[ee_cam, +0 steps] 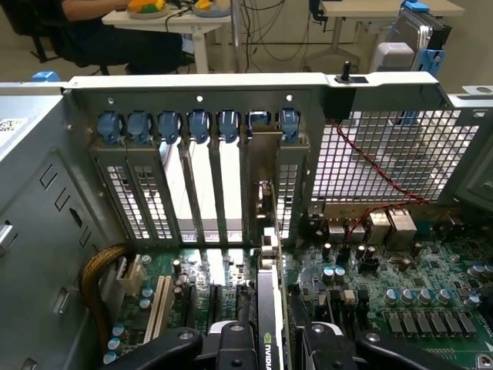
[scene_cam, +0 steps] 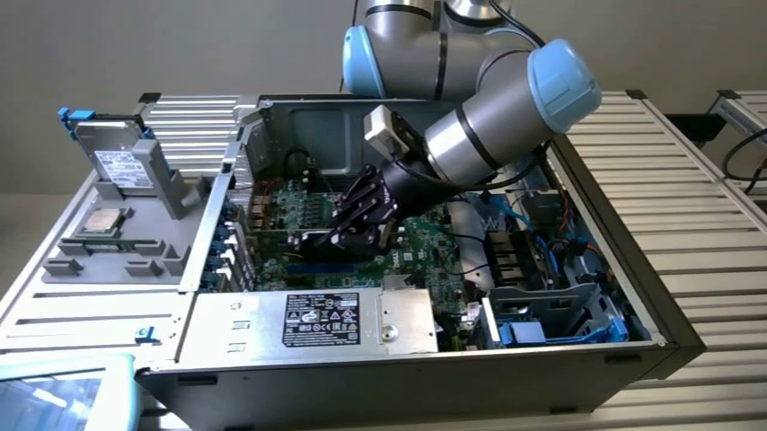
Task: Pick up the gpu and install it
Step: 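Insert the gpu into the slot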
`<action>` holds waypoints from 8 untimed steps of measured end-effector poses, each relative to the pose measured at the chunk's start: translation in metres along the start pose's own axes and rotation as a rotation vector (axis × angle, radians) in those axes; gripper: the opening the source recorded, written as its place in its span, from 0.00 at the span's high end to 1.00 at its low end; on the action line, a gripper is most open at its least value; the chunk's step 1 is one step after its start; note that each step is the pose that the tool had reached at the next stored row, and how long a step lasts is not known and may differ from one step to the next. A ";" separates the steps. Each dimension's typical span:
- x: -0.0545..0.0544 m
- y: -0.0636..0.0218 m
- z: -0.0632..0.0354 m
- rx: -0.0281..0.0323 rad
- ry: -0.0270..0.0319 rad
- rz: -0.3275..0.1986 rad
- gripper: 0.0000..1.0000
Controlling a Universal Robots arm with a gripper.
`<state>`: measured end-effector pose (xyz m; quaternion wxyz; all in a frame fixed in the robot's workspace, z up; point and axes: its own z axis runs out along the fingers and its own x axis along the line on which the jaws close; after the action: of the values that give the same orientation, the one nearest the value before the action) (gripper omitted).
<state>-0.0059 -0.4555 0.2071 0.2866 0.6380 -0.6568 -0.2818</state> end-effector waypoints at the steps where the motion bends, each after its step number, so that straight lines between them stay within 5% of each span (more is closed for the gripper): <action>1: 0.000 -0.0001 0.0000 0.0007 -0.0001 0.000 0.73; 8: 0.000 0.0002 -0.0001 0.0059 0.0011 -0.001 0.73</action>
<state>-0.0059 -0.4556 0.2072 0.2850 0.6392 -0.6572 -0.2796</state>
